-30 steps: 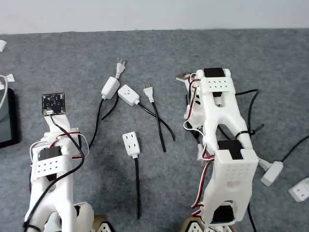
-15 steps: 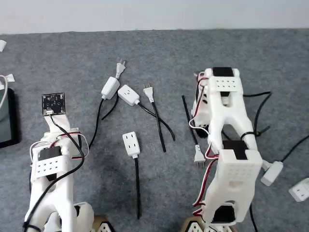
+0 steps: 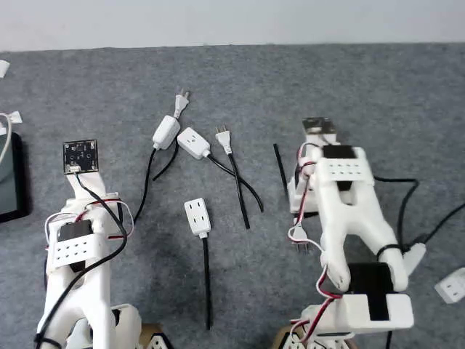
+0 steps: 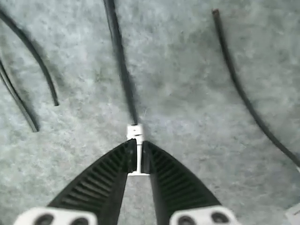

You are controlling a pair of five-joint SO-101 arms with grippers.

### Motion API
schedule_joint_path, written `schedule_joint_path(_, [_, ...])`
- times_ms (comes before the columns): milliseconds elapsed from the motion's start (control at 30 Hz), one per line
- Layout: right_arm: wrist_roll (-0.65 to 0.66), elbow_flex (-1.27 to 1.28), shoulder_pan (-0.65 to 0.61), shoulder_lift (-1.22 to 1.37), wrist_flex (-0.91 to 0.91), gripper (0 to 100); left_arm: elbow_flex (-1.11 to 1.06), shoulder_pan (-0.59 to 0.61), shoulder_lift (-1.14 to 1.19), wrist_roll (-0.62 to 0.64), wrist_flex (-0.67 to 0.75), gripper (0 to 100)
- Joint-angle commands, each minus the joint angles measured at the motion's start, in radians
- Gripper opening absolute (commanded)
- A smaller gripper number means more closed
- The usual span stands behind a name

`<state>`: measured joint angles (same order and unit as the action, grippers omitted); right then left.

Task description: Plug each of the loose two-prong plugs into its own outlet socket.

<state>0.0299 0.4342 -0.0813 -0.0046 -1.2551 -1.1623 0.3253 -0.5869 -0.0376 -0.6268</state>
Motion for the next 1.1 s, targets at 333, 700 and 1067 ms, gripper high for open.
schedule_joint_path(333, [0.006,-0.164,-0.061,0.252,-0.012,12.9,0.036,-0.009,-0.017,-0.008,0.029,2])
schedule_joint_path(700, [0.112,-0.176,-0.048,0.262,-0.015,6.5,0.036,-0.009,-0.017,-0.008,0.029,2])
schedule_joint_path(1067, [0.176,-0.176,-0.047,0.262,-0.036,3.8,0.036,-0.009,-0.017,-0.044,0.029,2])
